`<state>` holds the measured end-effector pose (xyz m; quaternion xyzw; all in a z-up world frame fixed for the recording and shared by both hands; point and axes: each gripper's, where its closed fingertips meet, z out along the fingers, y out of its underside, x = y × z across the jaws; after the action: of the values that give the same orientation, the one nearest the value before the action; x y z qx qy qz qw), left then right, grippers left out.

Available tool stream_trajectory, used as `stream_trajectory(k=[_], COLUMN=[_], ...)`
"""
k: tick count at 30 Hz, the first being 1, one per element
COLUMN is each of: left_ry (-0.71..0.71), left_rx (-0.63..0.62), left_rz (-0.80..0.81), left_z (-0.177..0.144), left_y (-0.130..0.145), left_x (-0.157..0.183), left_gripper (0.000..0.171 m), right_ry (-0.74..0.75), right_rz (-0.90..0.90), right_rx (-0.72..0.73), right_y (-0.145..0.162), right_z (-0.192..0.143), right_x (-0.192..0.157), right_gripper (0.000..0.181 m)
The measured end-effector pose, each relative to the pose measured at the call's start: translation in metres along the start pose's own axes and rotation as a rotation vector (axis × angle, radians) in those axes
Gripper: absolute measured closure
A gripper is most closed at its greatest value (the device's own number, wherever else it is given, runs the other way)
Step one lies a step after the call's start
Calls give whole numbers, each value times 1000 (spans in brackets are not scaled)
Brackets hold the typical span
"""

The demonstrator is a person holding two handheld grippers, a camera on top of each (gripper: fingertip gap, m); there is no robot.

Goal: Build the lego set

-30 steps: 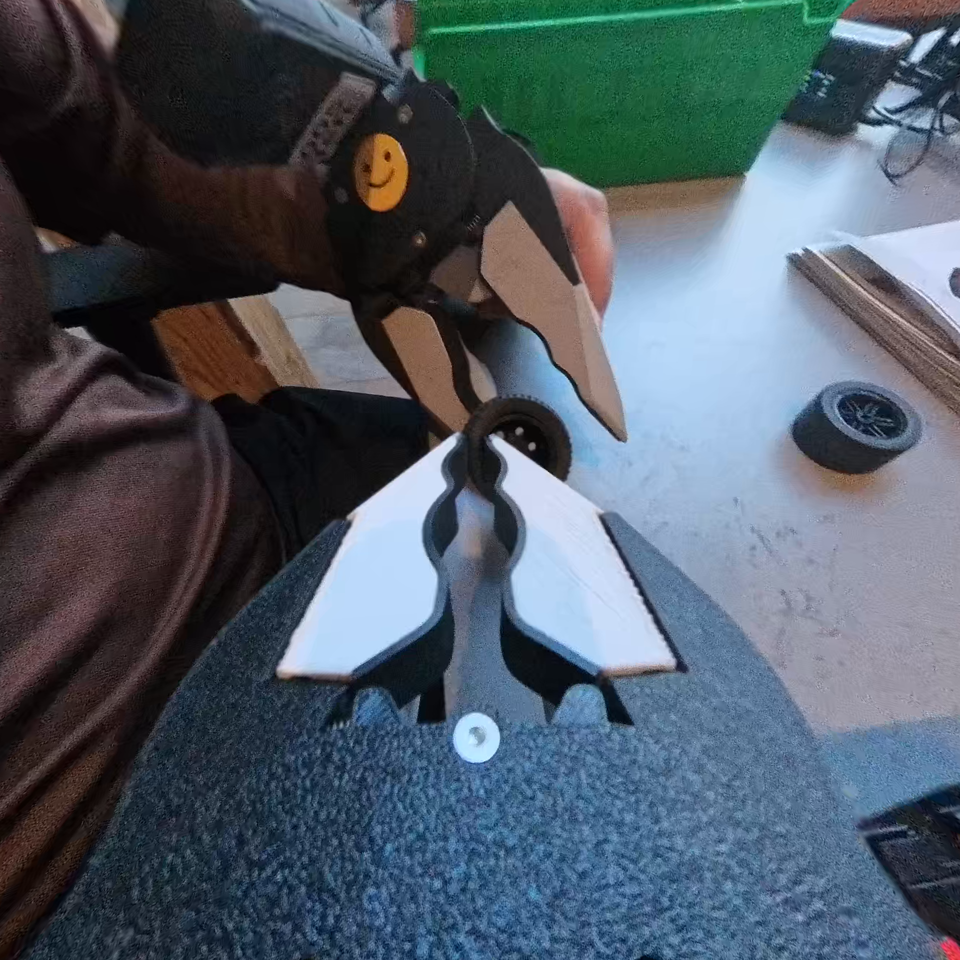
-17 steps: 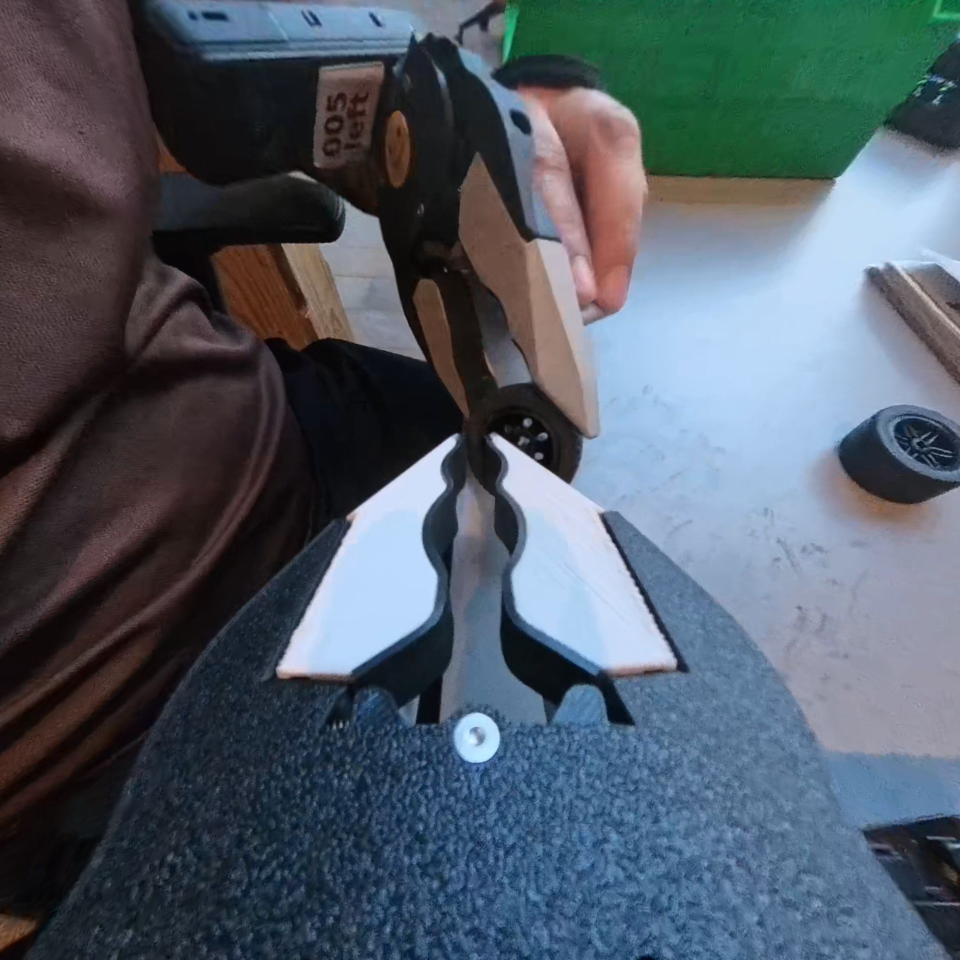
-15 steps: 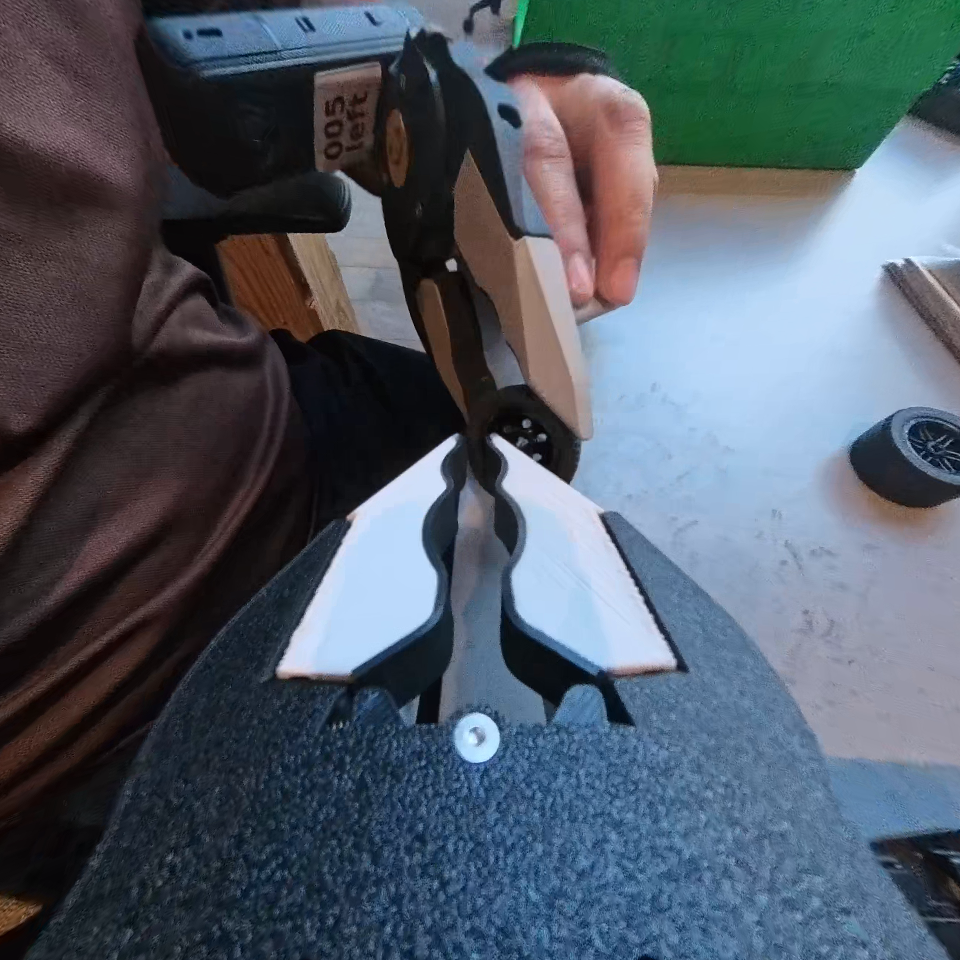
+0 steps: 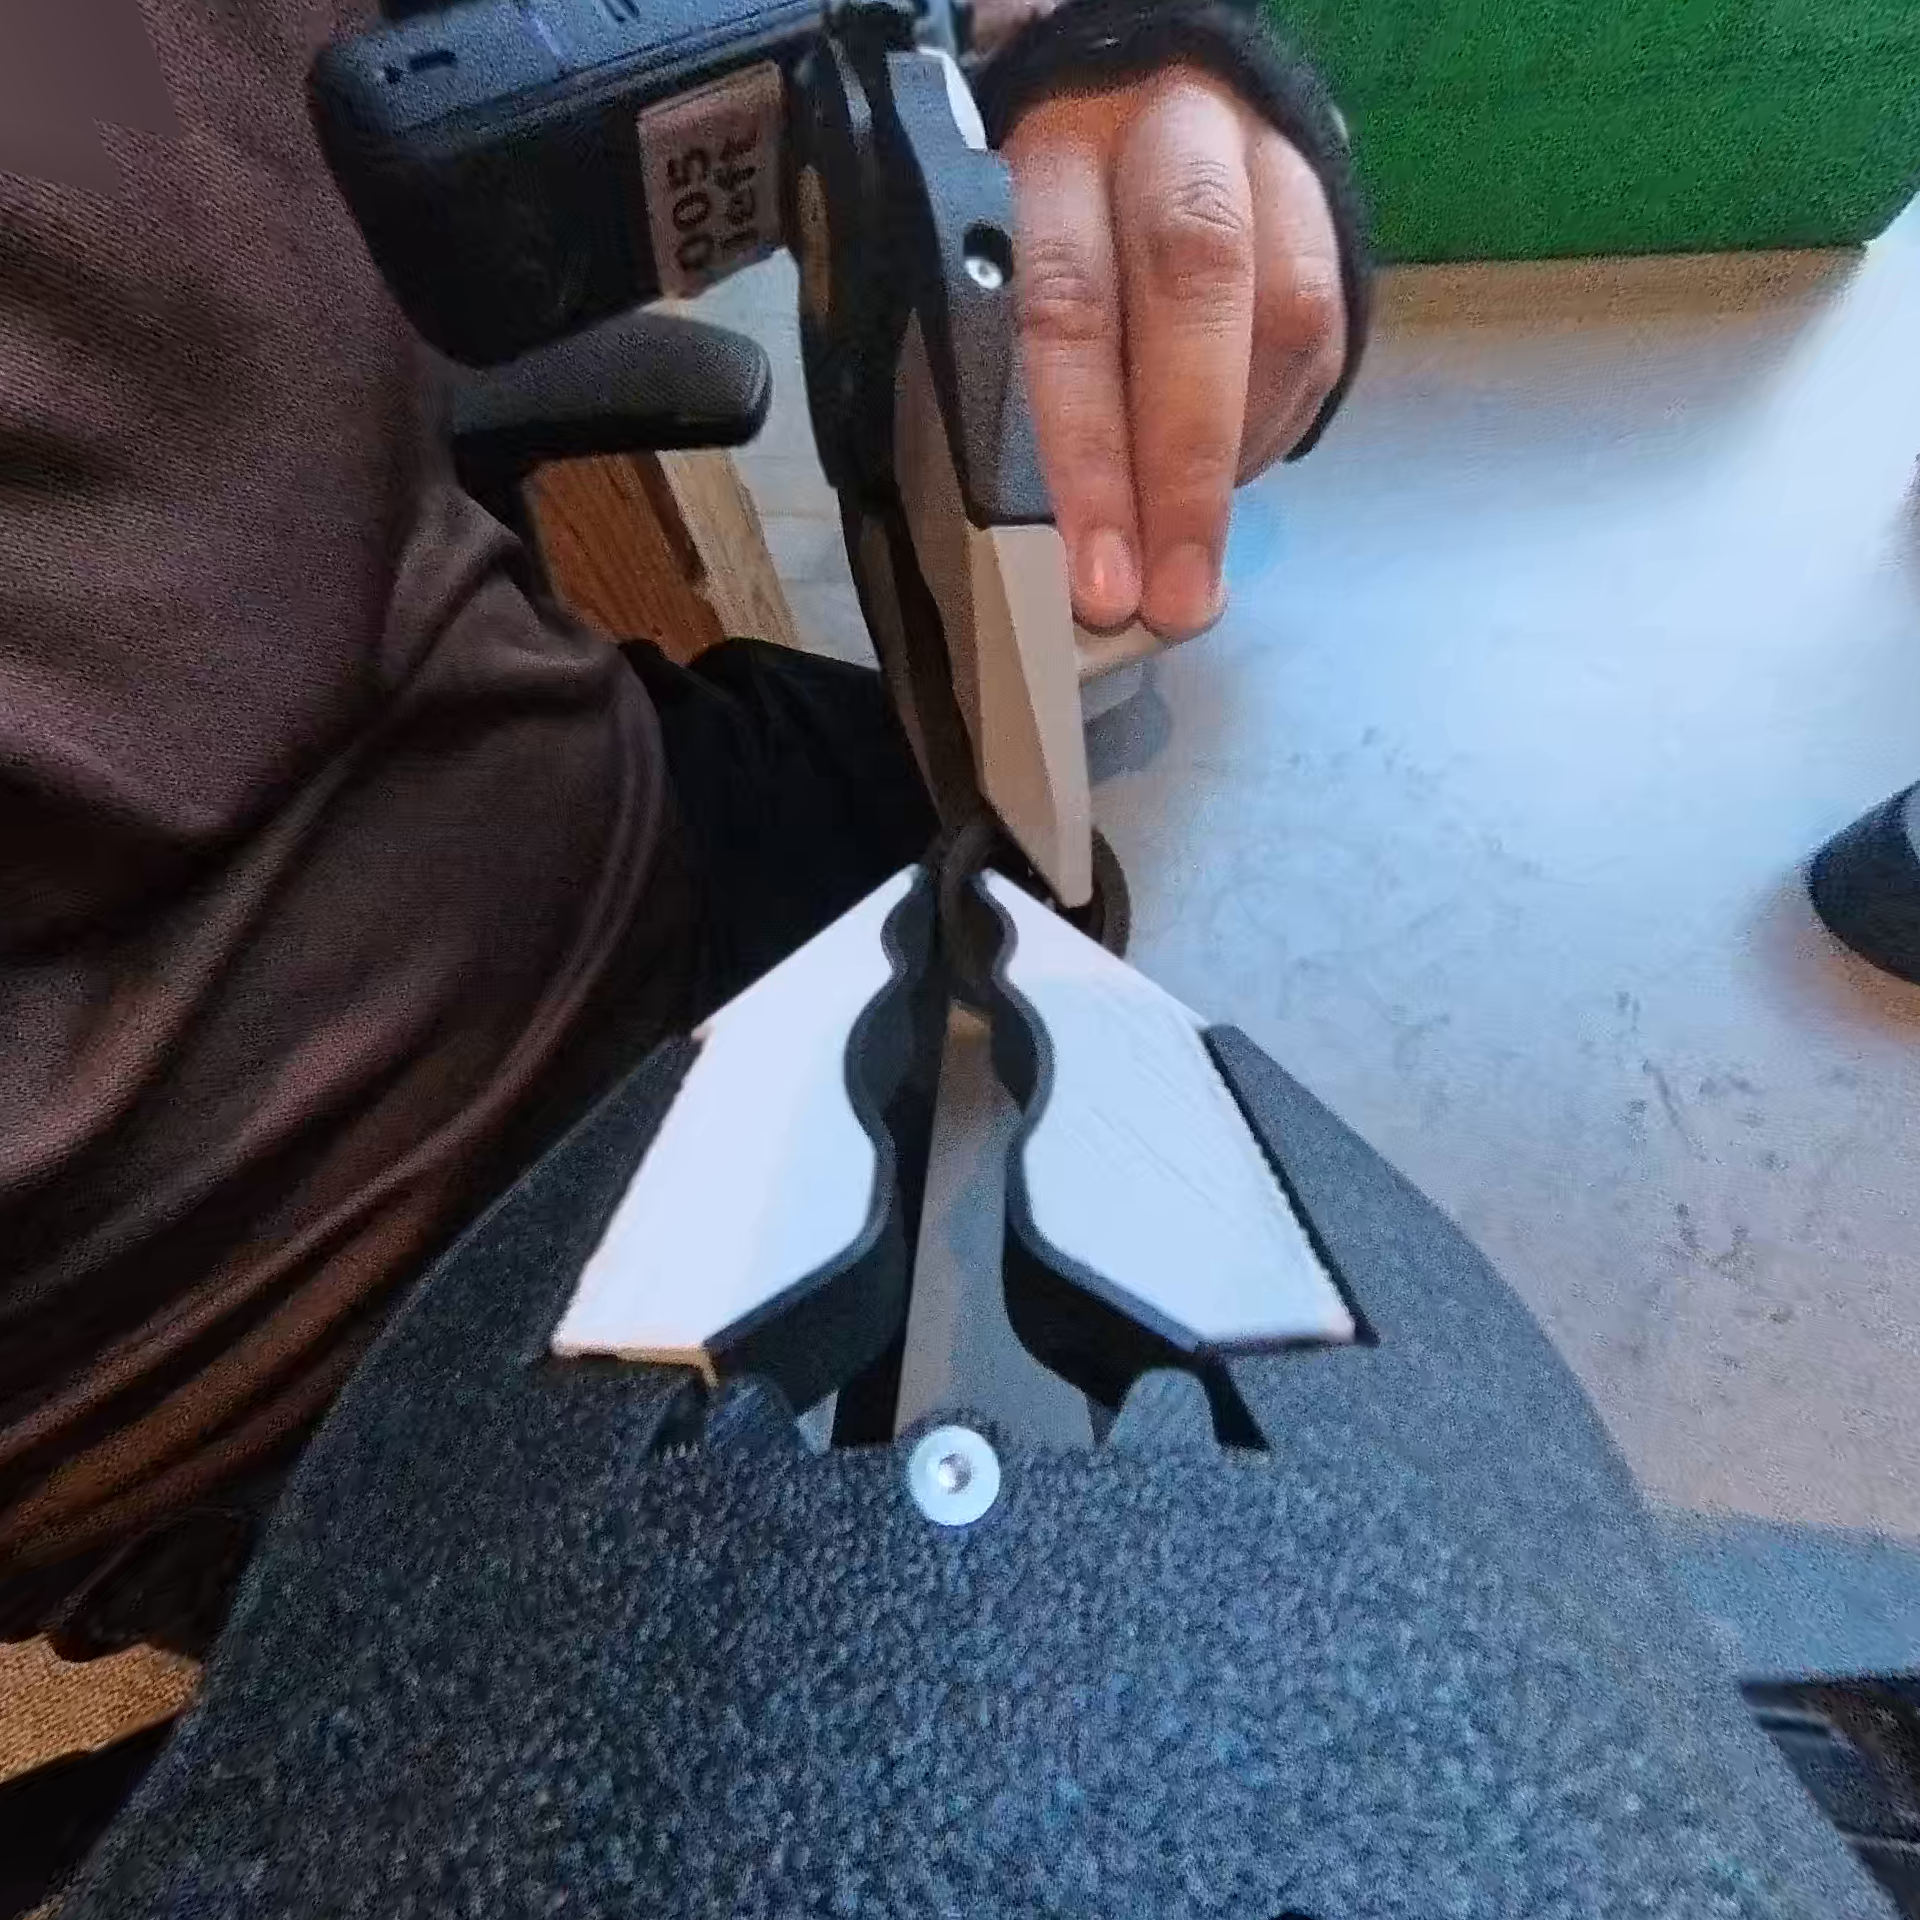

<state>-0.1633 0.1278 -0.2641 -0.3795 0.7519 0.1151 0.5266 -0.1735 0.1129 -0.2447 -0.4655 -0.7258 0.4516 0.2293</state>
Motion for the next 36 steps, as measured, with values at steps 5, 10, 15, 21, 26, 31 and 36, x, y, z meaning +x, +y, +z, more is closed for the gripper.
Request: stream_trajectory(k=[5,10,15,21,26,31,36], left_ry=[-122,-131,-143,-151,-148,-158,-164], left_rx=[-75,-97,-119,-123,-136,-163,-163], left_rz=[138,156,161,169,159,78,28], left_z=[6,5,4,6,7,6,6], left_y=[4,7,10,9,10,13,9], left_x=[8,9,9,8,8,9,10], left_gripper=[151,151,151,151,151,153,153], right_ry=[64,192,311,289,312,268,239], right_rz=[46,-23,-91,-25,26,139,68], right_rx=[-103,-135,-207,-211,-222,-194,-211], right_y=[15,13,10,14,15,16,18], right_z=[6,5,6,9,10,10,15], right_x=[-6,-2,1,-4,-1,-2,-13], right_gripper=[170,181,178,175,180,181,181])
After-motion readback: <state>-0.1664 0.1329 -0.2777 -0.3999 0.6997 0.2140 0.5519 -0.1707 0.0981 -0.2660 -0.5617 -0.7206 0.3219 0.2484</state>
